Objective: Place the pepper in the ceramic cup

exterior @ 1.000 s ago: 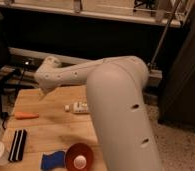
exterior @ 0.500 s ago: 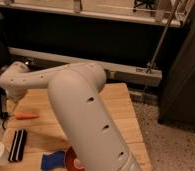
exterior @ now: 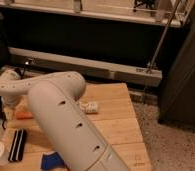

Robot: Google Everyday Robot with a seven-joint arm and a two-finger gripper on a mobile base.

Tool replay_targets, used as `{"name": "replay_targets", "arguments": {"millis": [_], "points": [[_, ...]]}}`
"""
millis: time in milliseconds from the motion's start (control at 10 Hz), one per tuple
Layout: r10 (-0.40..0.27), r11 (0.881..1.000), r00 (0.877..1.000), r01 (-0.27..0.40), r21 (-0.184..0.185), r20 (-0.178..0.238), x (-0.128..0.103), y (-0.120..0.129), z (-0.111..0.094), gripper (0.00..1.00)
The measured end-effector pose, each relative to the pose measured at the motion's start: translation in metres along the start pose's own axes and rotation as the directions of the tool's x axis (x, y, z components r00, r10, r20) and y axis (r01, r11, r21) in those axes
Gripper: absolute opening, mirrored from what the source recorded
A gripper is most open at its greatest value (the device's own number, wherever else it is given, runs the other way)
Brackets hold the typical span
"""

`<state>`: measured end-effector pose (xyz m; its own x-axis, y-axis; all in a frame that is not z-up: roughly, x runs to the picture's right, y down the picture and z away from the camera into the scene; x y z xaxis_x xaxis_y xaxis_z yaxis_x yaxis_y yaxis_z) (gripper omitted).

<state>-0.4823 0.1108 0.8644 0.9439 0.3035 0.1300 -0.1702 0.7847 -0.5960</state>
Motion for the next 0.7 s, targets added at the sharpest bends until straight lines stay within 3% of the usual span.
{"name": "replay_targets", "arguments": {"millis": [200,300,700], "points": [[0.007,1.0,1.0,-0.007,-0.007,-0.02,0.012,-0.005,0.015,0.79],[0.009,1.0,1.0,-0.009,-0.015,-0.026,0.017,-0.005,0.02,0.75],[0.008,0.999,1.0,-0.008,-0.047,-0.002,0.021,0.0,0.02,0.35]]}}
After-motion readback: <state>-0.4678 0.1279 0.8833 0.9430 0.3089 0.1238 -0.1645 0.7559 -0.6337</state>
